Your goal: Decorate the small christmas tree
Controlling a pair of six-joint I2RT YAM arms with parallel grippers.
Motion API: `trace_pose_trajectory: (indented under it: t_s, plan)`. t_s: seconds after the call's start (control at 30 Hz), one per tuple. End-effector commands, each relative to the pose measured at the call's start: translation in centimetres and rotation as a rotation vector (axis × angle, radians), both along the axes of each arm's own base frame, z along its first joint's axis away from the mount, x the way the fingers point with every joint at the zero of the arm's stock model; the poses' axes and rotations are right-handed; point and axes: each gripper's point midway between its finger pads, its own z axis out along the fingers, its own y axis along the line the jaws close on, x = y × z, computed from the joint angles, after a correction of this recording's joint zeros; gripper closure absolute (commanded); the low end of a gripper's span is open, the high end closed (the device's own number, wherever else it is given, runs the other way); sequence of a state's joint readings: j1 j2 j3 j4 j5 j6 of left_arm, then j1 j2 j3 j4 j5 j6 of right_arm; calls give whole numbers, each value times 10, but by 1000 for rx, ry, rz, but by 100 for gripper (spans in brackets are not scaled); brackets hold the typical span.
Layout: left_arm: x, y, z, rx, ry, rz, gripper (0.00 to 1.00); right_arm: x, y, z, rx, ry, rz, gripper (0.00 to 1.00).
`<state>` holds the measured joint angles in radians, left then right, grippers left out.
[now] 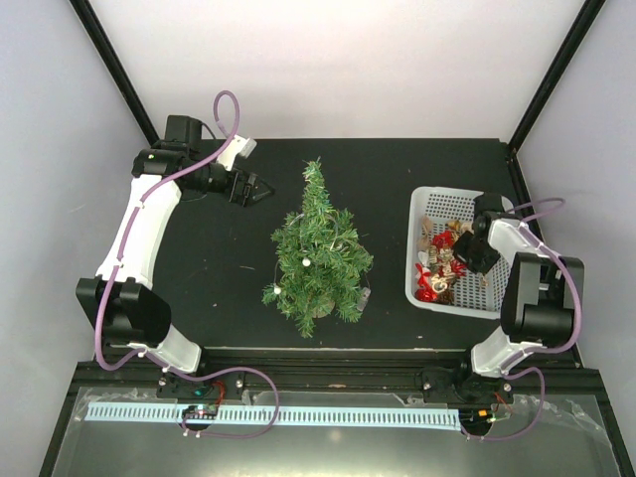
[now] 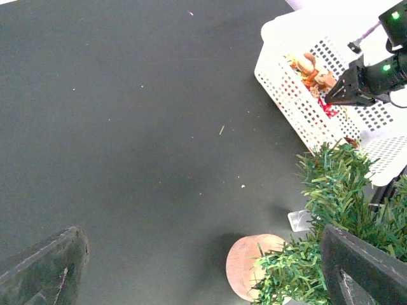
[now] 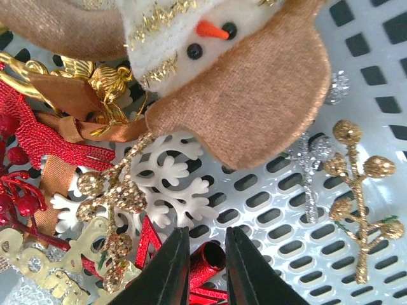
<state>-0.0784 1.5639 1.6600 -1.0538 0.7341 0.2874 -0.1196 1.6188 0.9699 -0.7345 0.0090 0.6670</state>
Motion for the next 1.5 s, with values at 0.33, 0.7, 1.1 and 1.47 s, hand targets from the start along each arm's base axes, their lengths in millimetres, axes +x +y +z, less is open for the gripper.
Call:
trace_pose_trajectory:
  t_s: [0.33, 0.7, 1.1, 1.47]
  plan:
    - [-3, 0, 23, -11, -65, -12, 1, 9, -32, 96, -195, -137, -4, 83]
    - [-12, 4, 32, 17, -102, -19, 1, -11, -25, 108, -172, -161, -17, 82]
    - [-19, 3, 29, 5, -133, -15, 1, -1, -7, 48, -16, -10, -98, 70]
    - [-18, 3, 28, 7, -141, -23, 1, -2, -16, 19, -49, 48, -178, 70]
